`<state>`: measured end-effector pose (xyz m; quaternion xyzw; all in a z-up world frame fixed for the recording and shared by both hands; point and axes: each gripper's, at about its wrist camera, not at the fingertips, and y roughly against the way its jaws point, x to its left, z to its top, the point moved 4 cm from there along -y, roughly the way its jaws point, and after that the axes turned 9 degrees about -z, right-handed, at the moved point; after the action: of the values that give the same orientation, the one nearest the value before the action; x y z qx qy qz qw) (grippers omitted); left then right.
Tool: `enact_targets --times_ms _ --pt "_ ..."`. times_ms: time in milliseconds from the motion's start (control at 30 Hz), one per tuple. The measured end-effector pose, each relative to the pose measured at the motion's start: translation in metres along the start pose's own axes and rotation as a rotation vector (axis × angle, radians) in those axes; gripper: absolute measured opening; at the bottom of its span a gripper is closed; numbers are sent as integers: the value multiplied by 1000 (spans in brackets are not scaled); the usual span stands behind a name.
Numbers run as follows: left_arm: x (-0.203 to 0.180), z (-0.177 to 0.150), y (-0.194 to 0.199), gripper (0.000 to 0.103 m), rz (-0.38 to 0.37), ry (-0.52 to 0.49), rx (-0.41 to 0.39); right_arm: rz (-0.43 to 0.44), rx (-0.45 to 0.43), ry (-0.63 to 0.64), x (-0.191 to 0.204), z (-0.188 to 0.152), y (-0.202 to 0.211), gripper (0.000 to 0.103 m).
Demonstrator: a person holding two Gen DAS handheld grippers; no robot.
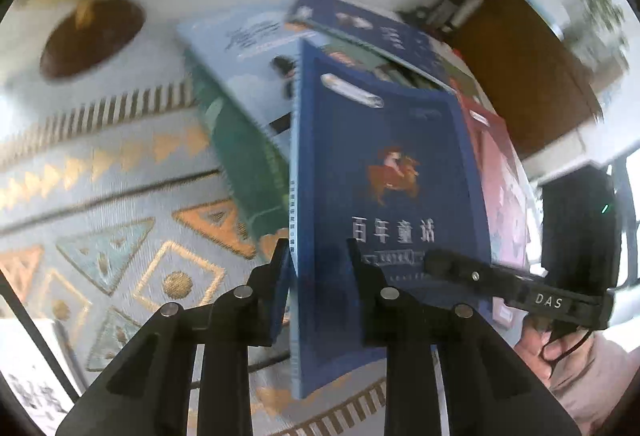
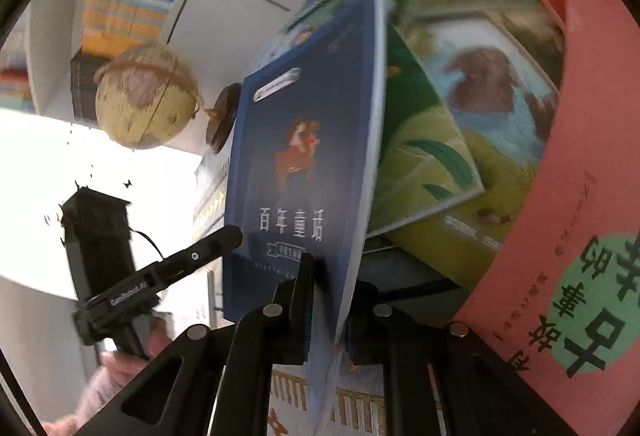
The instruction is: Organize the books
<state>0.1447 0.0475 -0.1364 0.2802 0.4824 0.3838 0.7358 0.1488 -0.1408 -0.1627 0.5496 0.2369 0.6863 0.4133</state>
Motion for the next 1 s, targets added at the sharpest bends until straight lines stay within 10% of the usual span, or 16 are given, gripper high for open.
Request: enact_targets --times_ms 1000 --pt "-26 -46 147 21 149 -37 -190 -119 -147 353 144 -47 96 11"
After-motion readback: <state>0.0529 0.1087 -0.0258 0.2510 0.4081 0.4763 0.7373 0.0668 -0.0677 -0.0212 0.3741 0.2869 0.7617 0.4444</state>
